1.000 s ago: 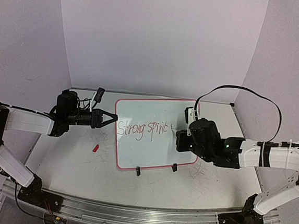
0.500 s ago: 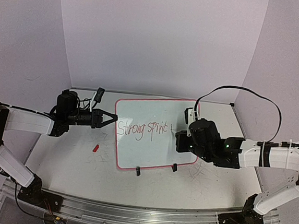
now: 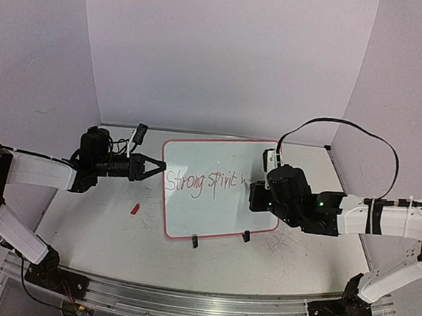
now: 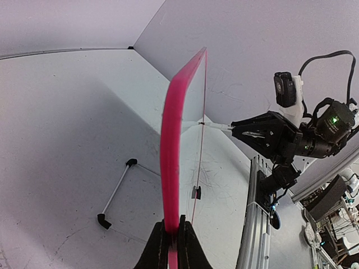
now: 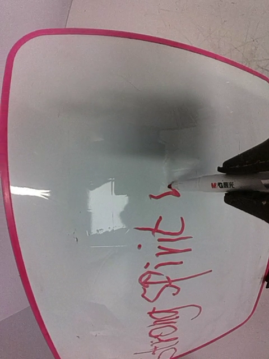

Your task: Write a sentence on the whiteboard

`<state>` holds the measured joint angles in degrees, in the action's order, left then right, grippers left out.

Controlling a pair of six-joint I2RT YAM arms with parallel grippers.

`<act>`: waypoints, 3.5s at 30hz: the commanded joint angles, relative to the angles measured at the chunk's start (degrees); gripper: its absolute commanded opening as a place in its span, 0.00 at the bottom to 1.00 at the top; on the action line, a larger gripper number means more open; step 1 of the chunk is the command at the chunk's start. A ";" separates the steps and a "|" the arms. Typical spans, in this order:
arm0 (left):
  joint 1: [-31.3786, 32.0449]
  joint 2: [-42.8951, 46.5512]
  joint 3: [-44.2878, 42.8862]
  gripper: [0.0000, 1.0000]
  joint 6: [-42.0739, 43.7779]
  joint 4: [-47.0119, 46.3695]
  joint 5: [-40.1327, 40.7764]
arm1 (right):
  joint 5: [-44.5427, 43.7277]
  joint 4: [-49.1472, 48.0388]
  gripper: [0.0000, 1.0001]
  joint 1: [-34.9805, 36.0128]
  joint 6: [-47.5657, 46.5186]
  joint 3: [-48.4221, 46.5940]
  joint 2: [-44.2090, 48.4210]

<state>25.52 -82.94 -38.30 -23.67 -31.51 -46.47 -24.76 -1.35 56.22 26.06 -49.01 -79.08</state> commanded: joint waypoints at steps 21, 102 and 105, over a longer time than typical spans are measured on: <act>1.31 -1.05 -1.73 0.00 2.75 2.41 0.09 | -0.46 1.26 0.00 -1.10 1.07 1.25 1.50; 1.39 -0.60 -1.85 0.00 2.93 3.03 0.75 | 3.12 -3.54 0.00 -4.58 -4.46 3.85 7.26; 1.38 -0.62 -1.81 0.00 3.01 3.05 0.70 | 4.30 -3.99 0.00 -4.54 -4.65 3.64 7.18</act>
<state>25.61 -83.02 -38.65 -22.50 -30.44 -46.33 -21.18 -3.13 51.89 22.04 -45.69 -71.99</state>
